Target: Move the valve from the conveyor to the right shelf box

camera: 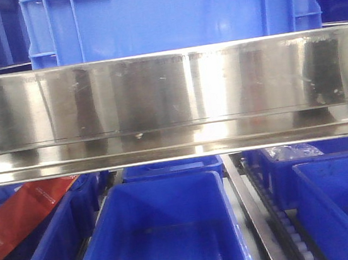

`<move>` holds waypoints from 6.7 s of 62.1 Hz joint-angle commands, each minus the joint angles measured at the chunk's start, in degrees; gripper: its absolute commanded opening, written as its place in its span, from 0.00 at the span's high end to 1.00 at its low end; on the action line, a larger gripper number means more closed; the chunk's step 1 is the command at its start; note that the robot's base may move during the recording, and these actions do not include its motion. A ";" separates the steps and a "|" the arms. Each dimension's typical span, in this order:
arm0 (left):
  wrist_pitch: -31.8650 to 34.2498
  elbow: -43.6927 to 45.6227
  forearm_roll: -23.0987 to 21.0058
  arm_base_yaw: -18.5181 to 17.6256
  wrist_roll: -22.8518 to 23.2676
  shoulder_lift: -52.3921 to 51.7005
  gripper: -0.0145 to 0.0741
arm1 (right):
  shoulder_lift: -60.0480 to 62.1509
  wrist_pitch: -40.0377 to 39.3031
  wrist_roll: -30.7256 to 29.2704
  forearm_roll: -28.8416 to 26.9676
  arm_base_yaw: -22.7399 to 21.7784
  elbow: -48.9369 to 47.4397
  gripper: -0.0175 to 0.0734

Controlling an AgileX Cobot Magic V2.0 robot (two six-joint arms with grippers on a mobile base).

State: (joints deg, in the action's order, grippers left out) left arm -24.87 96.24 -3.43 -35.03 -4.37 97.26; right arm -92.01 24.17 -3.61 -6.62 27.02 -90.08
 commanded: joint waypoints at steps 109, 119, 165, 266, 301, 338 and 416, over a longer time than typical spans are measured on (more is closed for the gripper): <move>9.46 -16.75 -1.13 2.25 11.03 -21.85 0.96 | 21.29 -6.30 -0.32 -4.14 -4.75 14.15 0.99; 14.78 -31.30 -1.01 2.36 11.03 -32.50 0.96 | 30.32 -11.22 -0.32 -4.14 -4.75 25.81 0.99; 16.96 -70.23 -1.48 8.70 11.03 -81.11 0.96 | 73.58 -20.03 -0.32 -4.03 -4.75 64.35 0.99; 17.32 -70.23 -1.48 8.70 11.03 -88.10 0.96 | 83.82 -31.85 -0.32 2.10 -21.23 90.08 0.99; 17.15 -70.23 -1.48 8.70 11.03 -88.24 0.96 | 92.01 -18.31 -0.32 2.40 -21.23 89.50 0.99; 17.15 -70.23 -1.48 8.70 11.03 -88.24 0.96 | 92.01 -22.14 -0.32 2.40 -21.23 89.50 0.99; 23.12 -93.82 2.86 28.93 7.44 -97.26 0.96 | 92.01 -22.14 -0.32 2.40 -21.23 89.50 0.99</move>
State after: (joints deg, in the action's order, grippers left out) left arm -6.65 4.76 0.00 -6.31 3.51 0.31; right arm -0.16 3.30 -3.61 -4.56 6.08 -0.19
